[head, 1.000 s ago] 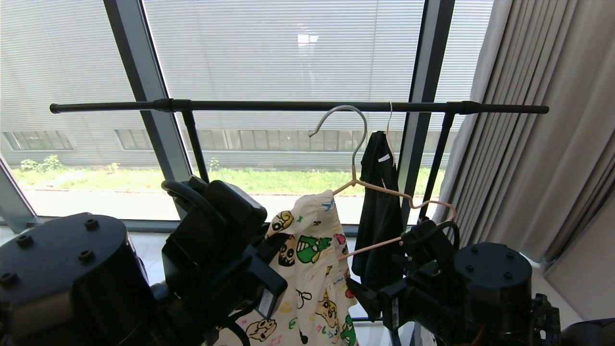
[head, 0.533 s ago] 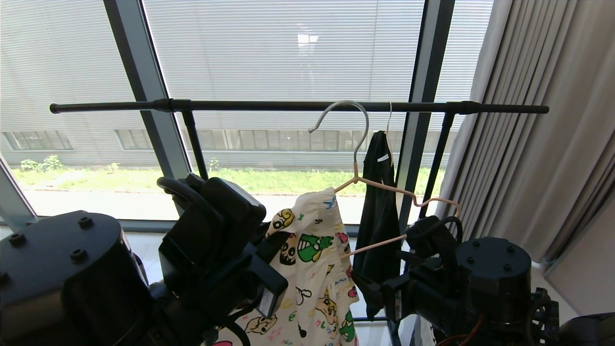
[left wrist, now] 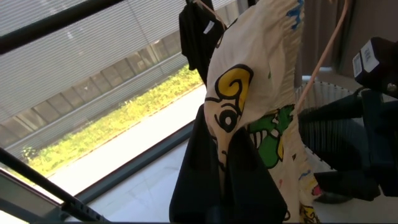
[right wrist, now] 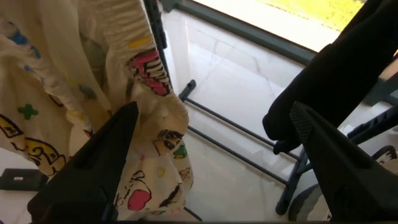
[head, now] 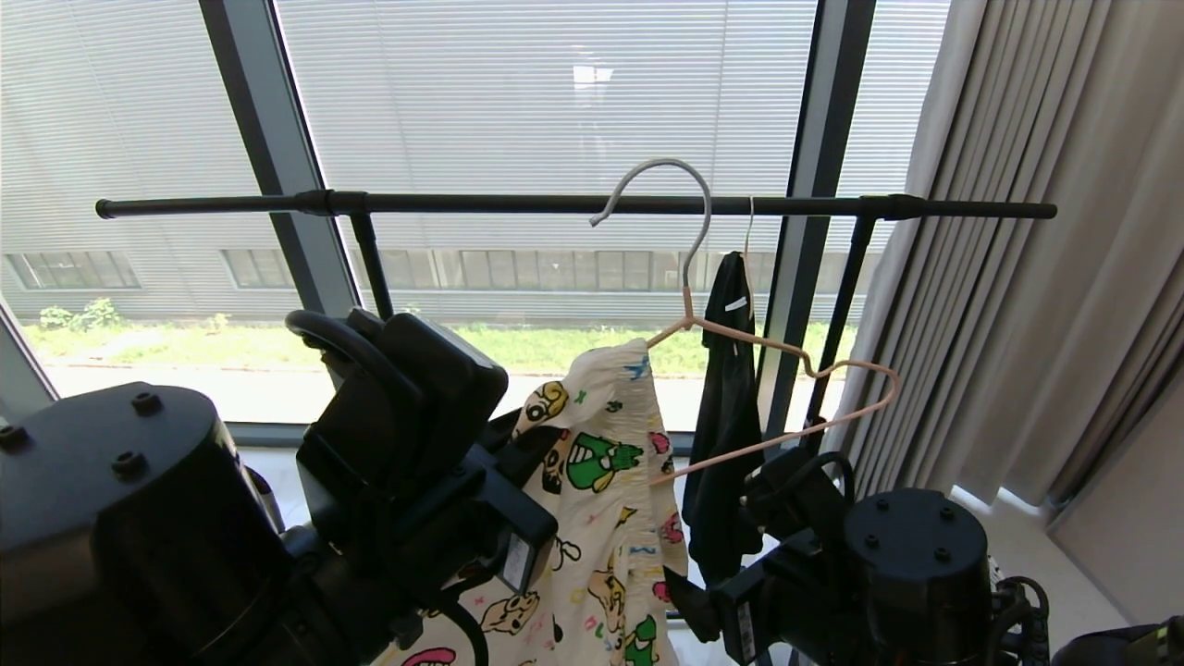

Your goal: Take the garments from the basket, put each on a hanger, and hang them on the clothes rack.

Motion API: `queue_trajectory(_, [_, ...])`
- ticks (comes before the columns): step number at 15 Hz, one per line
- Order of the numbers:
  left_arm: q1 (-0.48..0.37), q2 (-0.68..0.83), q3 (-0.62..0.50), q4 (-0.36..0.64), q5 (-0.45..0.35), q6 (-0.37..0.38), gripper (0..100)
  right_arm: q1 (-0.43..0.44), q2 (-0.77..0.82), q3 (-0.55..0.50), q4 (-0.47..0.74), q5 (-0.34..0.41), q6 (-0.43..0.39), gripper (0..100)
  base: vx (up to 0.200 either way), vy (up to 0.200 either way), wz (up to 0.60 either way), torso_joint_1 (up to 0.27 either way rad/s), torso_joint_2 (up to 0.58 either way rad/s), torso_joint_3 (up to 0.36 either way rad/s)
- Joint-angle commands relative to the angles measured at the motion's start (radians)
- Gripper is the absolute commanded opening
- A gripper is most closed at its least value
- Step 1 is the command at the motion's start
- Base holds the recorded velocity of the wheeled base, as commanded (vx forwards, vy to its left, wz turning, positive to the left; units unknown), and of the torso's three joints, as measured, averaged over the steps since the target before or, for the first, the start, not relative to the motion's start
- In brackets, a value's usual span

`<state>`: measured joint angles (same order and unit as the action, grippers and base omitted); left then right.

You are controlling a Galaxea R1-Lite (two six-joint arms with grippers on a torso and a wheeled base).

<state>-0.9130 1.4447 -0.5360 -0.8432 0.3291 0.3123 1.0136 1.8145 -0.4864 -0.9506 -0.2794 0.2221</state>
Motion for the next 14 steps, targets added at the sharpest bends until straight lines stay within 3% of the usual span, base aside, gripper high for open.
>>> queue_trajectory(1, [0.000, -0.001, -0.006, 0.000, 0.001, 0.001, 0, -0.003, 0.022, 0.000, 0.000, -0.001, -0.001, 100, 0.000, 0.000, 0.00, 0.000, 0.00, 0.000])
queue_trajectory(4, [0.000, -0.004, -0.006, 0.000, 0.001, -0.001, 0, -0.026, 0.037, 0.008, 0.000, -0.040, -0.014, 100, 0.000, 0.000, 0.00, 0.000, 0.00, 0.000])
queue_trajectory(6, [0.008, -0.001, 0.001, 0.000, 0.005, -0.004, 0, -0.081, 0.048, 0.015, 0.000, -0.123, -0.046, 100, 0.000, 0.000, 0.00, 0.000, 0.00, 0.000])
queue_trajectory(11, [0.080, 0.013, 0.027, 0.000, 0.019, -0.002, 0, -0.322, 0.020, 0.015, -0.082, -0.124, -0.175, 100, 0.000, 0.000, 0.00, 0.000, 0.00, 0.000])
queue_trajectory(14, [0.089, 0.014, 0.042, 0.000, 0.019, 0.001, 0, -0.375, 0.013, 0.015, -0.115, -0.119, -0.202, 100, 0.000, 0.000, 0.00, 0.000, 0.00, 0.000])
